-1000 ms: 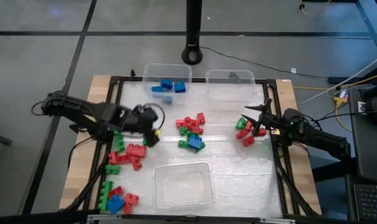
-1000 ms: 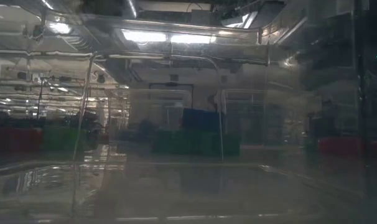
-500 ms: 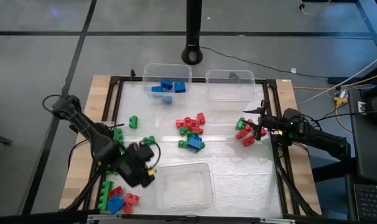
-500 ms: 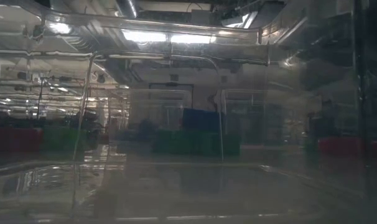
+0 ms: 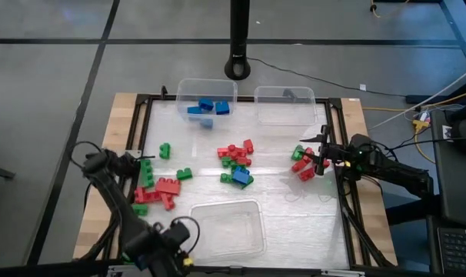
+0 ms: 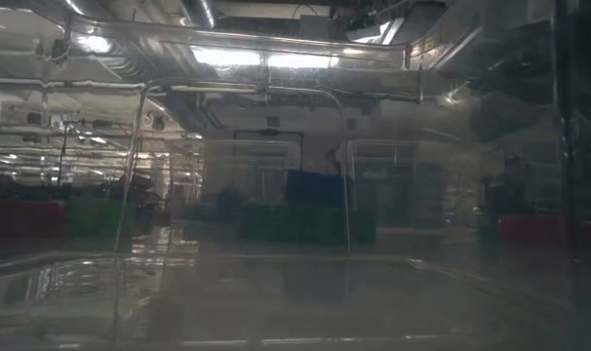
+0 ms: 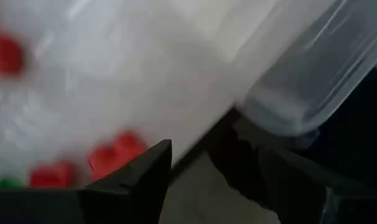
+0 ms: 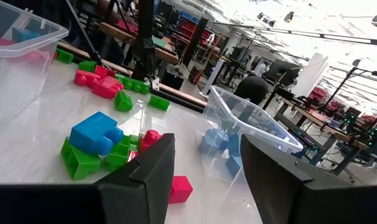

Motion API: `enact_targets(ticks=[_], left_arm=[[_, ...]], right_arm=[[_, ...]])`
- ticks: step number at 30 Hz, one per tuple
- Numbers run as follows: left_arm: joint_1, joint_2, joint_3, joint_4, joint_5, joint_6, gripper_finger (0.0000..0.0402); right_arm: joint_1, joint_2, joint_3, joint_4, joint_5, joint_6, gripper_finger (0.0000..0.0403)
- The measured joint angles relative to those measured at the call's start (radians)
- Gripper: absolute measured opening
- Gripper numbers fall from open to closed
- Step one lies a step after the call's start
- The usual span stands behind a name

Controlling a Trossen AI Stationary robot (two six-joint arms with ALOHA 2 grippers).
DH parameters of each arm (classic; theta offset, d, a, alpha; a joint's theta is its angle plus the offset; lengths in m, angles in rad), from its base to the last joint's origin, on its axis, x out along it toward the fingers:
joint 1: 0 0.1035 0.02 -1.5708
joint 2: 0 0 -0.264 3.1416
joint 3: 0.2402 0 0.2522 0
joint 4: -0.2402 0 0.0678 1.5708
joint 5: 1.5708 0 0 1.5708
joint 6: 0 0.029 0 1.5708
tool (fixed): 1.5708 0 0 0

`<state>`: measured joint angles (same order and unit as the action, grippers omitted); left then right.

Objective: Sort blocks
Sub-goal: Put the blue game piece into the top left transparent bin

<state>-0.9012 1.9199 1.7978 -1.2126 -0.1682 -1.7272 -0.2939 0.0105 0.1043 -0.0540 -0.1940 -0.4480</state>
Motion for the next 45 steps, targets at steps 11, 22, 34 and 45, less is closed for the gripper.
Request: enact_targets(ticks=[11,22,34,45], left_arm=[[-0.088,0.102,0.010,0.025,0.230,-0.300,0.0219],[-0.122,0.126,0.010,-0.184,0.280,-0.394,0.0219],[-0.155,0.133,-0.061,-0.137,0.273,-0.434,0.0219],[-0.175,0.133,-0.153,-0.126,0.269,-0.438,0.0219]], right_arm=[[-0.001,0.000,0.000,-0.031,0.001,-0.001,0.0186],[-0.001,0.000,0.000,-0.071,0.020,-0.002,0.0186],[-0.001,0.000,-0.001,-0.106,0.054,-0.005,0.0186],[-0.001,0.000,-0.001,-0.106,0.061,-0.011,0.0186]])
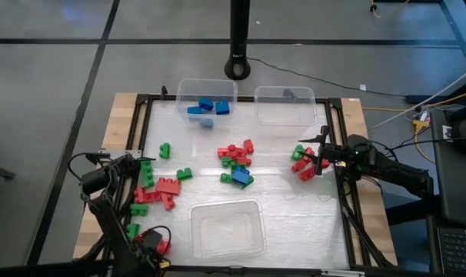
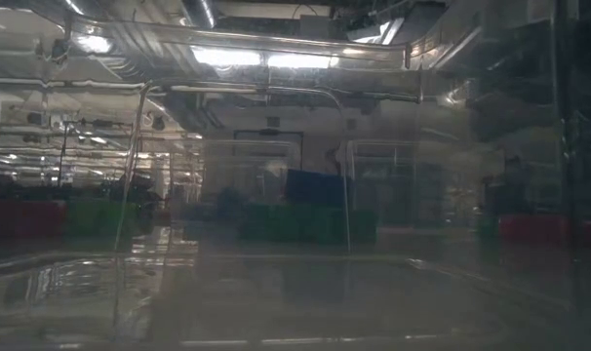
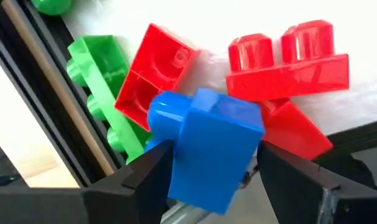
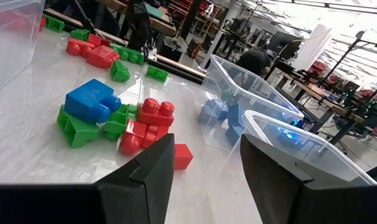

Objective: Sort blocks
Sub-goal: Put the blue game piece into the top left transparent bin

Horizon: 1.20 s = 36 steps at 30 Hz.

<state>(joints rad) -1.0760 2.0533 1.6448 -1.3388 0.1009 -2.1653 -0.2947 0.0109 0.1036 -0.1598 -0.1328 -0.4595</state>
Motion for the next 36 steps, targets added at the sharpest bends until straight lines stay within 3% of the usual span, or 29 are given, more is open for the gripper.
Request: enact_targets(ticks=[9,24,29,36], left_arm=[[-0.005,-0.001,-0.064,0.014,0.001,0.027,0.0205],[-0.003,-0.002,-0.073,-0.081,-0.001,0.078,0.0037],[-0.003,-0.024,-0.073,-0.115,-0.004,0.080,0.0008],[0.009,-0.136,-0.045,-0.159,-0.160,0.053,0.0006]], right_arm=[[0.000,0.000,0.000,0.001,0.027,-0.017,0.0186],[0.000,0.000,0.000,0.001,0.028,-0.021,0.0186],[0.000,0.000,0.000,0.001,0.028,-0.021,0.0186],[0.000,0.000,0.000,0.001,0.028,-0.021,0.0186]])
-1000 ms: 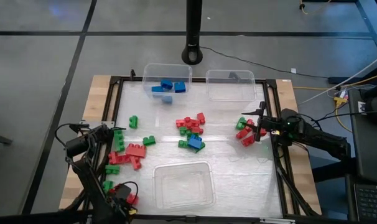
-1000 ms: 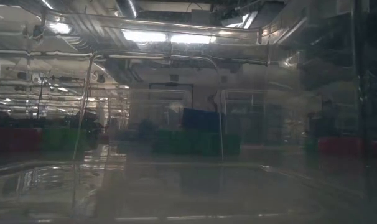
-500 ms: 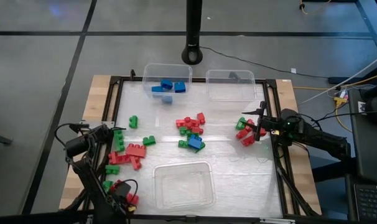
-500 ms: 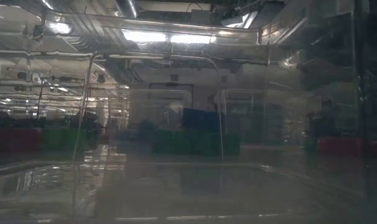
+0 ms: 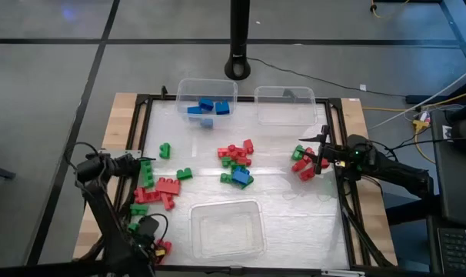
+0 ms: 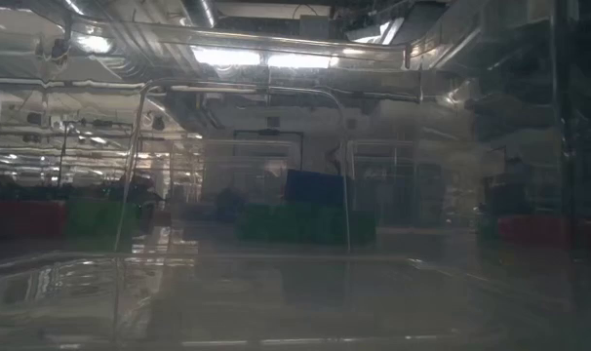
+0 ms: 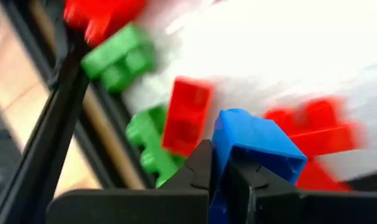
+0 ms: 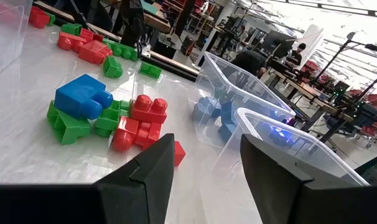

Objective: Sort blocks
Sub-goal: Put the blue game piece into the top left transparent bin

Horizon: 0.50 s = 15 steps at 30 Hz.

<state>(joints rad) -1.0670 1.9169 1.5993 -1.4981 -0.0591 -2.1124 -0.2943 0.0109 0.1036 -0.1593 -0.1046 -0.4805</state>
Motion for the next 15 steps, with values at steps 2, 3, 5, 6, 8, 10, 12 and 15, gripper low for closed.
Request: enact_targets(ticks=[2,3,5,6,8,10,12,15], left_arm=[[0.008,-0.039,0.006,-0.020,-0.080,-0.004,0.0007],[0.013,-0.059,0.006,-0.032,-0.130,-0.005,0.0008],[0.028,-0.095,0.006,-0.048,-0.256,0.004,0.0008],[0.040,-0.113,0.006,-0.054,-0.322,0.022,0.0007],[0.072,-0.146,0.006,-0.067,-0.452,0.067,0.0005],[0.118,-0.176,0.006,-0.066,-0.561,0.146,0.0006],[0.181,-0.203,0.006,-0.065,-0.629,0.246,0.0007],[0.296,-0.231,0.006,-0.063,-0.686,0.428,0.0007]], right_arm=[[0.000,0.000,0.000,0.004,0.000,0.000,0.0186],[0.000,0.000,0.000,0.009,0.000,0.000,0.0186],[0.000,0.000,0.000,0.018,0.000,0.000,0.0186],[0.000,0.000,0.000,0.025,0.000,0.000,0.0186],[0.000,0.000,0.000,0.042,0.000,0.000,0.0186],[0.000,0.000,0.000,0.052,0.000,0.000,0.0186],[0.000,0.000,0.000,0.057,0.000,0.000,0.0186],[0.000,0.000,0.000,0.057,0.000,0.000,0.0186]])
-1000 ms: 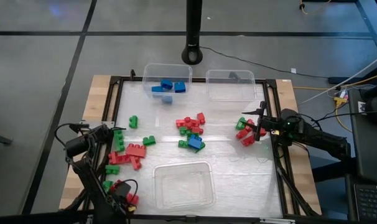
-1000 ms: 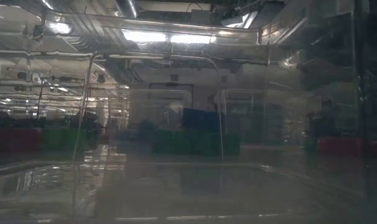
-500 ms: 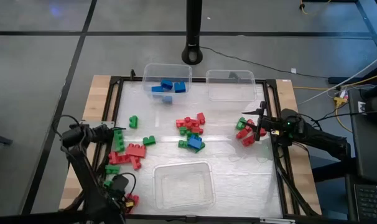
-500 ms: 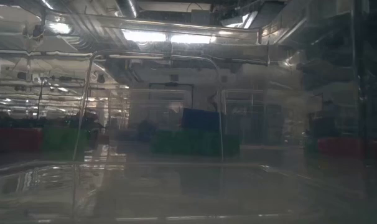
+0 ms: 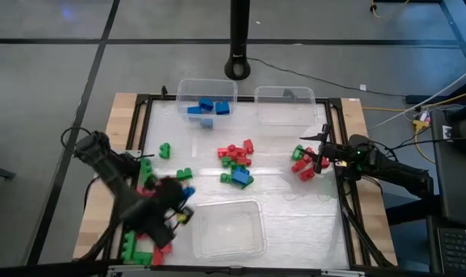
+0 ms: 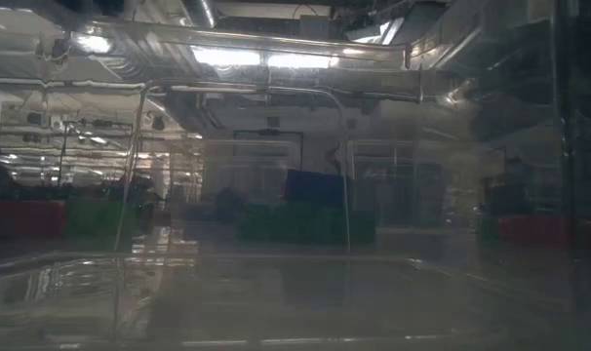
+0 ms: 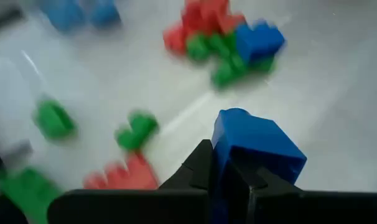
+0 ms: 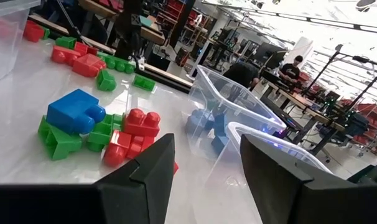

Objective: Sort blocks
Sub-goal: Put the blue game piece into the top left transparent bin

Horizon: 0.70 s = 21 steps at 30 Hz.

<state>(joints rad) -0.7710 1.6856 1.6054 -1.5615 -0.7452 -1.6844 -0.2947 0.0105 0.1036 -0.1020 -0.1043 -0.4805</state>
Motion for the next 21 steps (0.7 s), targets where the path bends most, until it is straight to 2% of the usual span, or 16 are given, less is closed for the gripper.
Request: enact_targets(ticks=[5,14,18,21], left_arm=[[0.207,-0.052,0.000,0.042,-0.045,0.332,0.0005],[0.580,-0.140,0.000,0.295,-0.060,0.988,0.0005],[0.757,-0.143,0.000,0.393,-0.020,1.240,0.0007],[0.899,-0.144,-0.030,0.532,0.090,1.423,0.0004]], right_arm=[[0.000,0.000,0.000,-0.001,0.000,0.005,0.0186],[0.000,0.000,0.000,-0.004,0.020,0.001,0.0186],[0.000,0.000,0.000,-0.004,0.044,-0.003,0.0186],[0.000,0.000,0.000,-0.005,0.051,-0.008,0.0186]])
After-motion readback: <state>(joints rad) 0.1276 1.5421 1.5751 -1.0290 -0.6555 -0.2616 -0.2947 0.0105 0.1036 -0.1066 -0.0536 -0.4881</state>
